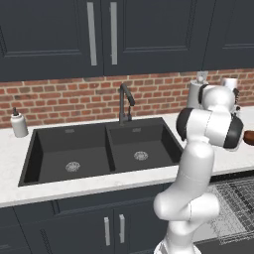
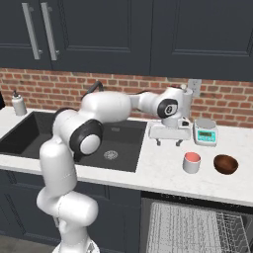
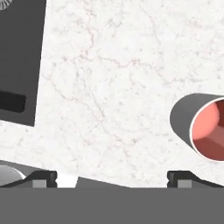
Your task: Pick up the cup and bowl from the counter, place them in the dishwasher, and close the dishwasher door.
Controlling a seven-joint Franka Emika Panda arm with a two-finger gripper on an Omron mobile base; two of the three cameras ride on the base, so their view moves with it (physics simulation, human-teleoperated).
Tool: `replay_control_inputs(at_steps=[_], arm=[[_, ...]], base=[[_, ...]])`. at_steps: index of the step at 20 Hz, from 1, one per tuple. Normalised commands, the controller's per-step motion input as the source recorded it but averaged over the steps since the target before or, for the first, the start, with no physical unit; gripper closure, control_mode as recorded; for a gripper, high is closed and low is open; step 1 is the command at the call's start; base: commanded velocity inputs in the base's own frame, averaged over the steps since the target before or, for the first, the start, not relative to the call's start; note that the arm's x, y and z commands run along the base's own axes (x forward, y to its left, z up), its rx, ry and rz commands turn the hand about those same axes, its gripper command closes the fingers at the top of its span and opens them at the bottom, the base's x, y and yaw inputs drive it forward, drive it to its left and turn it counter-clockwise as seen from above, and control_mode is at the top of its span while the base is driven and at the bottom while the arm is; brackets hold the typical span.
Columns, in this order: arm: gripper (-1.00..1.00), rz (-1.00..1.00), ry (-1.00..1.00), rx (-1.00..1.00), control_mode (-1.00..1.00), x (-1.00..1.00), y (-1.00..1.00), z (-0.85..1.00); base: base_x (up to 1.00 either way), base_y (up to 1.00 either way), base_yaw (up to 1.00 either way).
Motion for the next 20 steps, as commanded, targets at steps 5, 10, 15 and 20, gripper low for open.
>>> replay_control_inputs(at_steps=[5, 10, 15, 20], arm=[[-1.00, -0.28, -0.06, 0.09, -1.00, 0.03, -0.35, -0.05], [-1.00, -0.12, -0.05, 0.06, -1.00, 0.00, -0.38, -0.01], [-1.00, -0.01, -0.01, 0.00, -1.00, 0.00, -0.11, 0.00], [-1.00, 0.00, 0.00, -0.03, -1.00, 0.00, 0.00, -0.21]], base=[[0.00, 0.00, 0.00], [0.00, 0.00, 0.00], [0.00, 0.00, 0.00], [0.00, 0.00, 0.00]])
